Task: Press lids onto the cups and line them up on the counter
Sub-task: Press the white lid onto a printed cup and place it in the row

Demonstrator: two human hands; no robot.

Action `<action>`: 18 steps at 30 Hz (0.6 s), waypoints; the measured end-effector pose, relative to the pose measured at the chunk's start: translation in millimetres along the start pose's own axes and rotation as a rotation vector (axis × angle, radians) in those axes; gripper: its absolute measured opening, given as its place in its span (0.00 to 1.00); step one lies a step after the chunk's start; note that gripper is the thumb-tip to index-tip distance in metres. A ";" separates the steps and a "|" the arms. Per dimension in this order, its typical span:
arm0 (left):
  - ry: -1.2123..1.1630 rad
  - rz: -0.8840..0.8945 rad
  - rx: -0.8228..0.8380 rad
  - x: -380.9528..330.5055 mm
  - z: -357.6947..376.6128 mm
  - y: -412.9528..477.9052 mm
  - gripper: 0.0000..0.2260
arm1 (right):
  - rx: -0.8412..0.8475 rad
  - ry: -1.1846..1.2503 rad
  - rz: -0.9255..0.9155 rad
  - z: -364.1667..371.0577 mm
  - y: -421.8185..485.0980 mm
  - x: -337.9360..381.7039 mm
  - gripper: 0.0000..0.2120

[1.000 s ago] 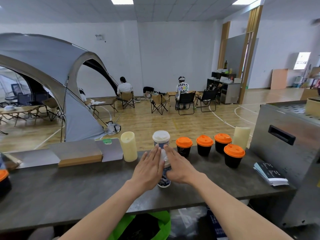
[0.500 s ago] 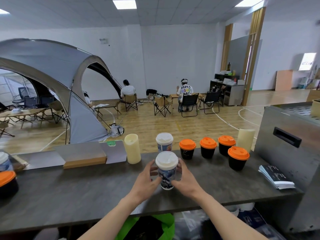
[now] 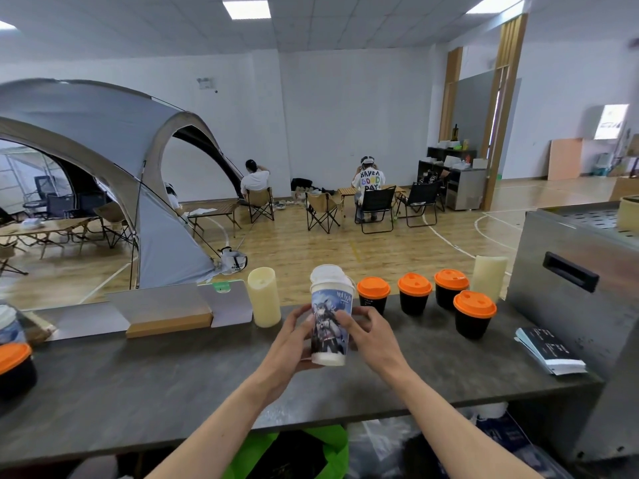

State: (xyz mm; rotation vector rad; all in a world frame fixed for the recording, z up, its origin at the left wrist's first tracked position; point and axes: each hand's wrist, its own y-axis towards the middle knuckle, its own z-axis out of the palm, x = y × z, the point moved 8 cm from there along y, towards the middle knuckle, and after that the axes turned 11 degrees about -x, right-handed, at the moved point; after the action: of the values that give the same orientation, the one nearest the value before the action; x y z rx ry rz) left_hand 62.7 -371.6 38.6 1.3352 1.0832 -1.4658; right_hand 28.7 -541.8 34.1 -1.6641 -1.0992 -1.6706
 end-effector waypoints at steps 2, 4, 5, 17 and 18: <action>-0.011 0.028 -0.011 -4.8 0.7 -4.2 0.12 | 0.020 0.001 -0.013 3.1 -0.5 2.2 0.24; -0.001 0.057 -0.039 -6.0 -1.6 -6.1 0.13 | 0.006 -0.034 -0.063 2.2 -0.5 5.2 0.16; -0.002 0.058 -0.054 -5.9 -3.2 -6.4 0.15 | -0.020 -0.049 -0.091 -0.2 0.1 7.8 0.13; -0.025 0.054 -0.121 -13.5 -7.3 -14.5 0.12 | -0.112 0.003 -0.104 -8.4 -16.3 28.2 0.12; -0.026 0.054 -0.127 -13.3 -7.8 -14.8 0.11 | -0.115 -0.002 -0.104 -8.6 -17.1 28.4 0.10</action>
State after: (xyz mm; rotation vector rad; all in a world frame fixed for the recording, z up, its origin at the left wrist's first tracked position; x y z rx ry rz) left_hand 51.3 -359.7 52.2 1.2430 1.0968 -1.3488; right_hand 7.0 -535.1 59.7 -1.7051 -1.1270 -1.8301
